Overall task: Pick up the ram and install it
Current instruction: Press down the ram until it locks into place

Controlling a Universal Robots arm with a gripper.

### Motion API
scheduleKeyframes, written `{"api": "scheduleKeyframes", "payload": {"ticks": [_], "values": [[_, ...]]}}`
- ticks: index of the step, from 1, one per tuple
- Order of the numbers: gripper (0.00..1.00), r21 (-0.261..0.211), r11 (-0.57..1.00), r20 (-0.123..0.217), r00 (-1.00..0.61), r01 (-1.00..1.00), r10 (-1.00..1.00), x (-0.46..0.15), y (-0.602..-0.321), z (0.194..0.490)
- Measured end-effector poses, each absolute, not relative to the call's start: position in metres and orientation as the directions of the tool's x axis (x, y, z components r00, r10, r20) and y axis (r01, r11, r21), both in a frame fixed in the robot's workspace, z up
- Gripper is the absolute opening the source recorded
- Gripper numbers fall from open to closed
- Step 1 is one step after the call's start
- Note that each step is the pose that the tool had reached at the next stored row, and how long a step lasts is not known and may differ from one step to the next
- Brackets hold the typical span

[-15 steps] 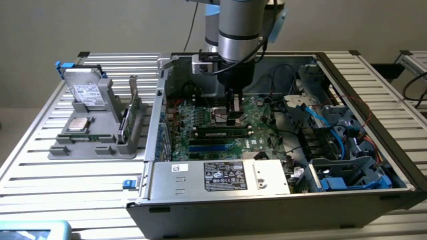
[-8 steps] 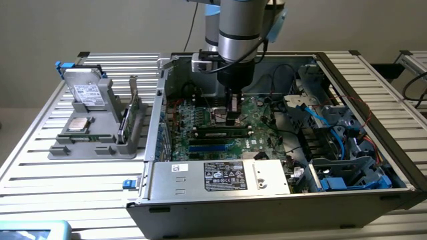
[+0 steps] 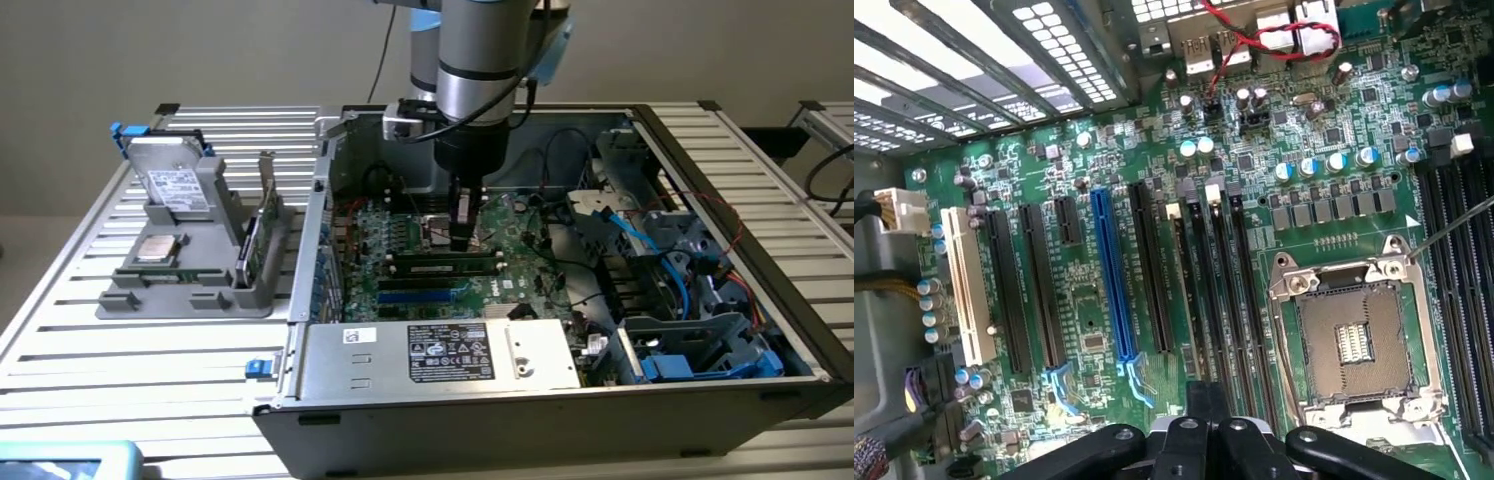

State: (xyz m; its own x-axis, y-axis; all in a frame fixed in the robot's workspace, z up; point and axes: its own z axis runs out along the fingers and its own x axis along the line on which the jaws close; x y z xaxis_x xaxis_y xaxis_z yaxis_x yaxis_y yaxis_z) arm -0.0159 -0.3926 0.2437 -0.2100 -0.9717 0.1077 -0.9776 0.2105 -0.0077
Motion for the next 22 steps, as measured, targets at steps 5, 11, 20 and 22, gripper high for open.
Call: {"api": "scheduleKeyframes", "payload": {"ticks": [5,11,20,22], "values": [[0.11,-0.010,0.276,0.107,-0.276,-0.961,-0.955,-0.0159,-0.3926,0.2438],[0.11,-0.013,0.354,0.106,-0.353,-0.935,-0.930,-0.0159,-0.3926,0.2437],[0.11,-0.016,0.466,0.105,-0.465,-0.884,-0.879,-0.0159,-0.3926,0.2438],[0.11,-0.016,0.490,0.105,-0.489,-0.872,-0.866,-0.0159,-0.3926,0.2438]]}}
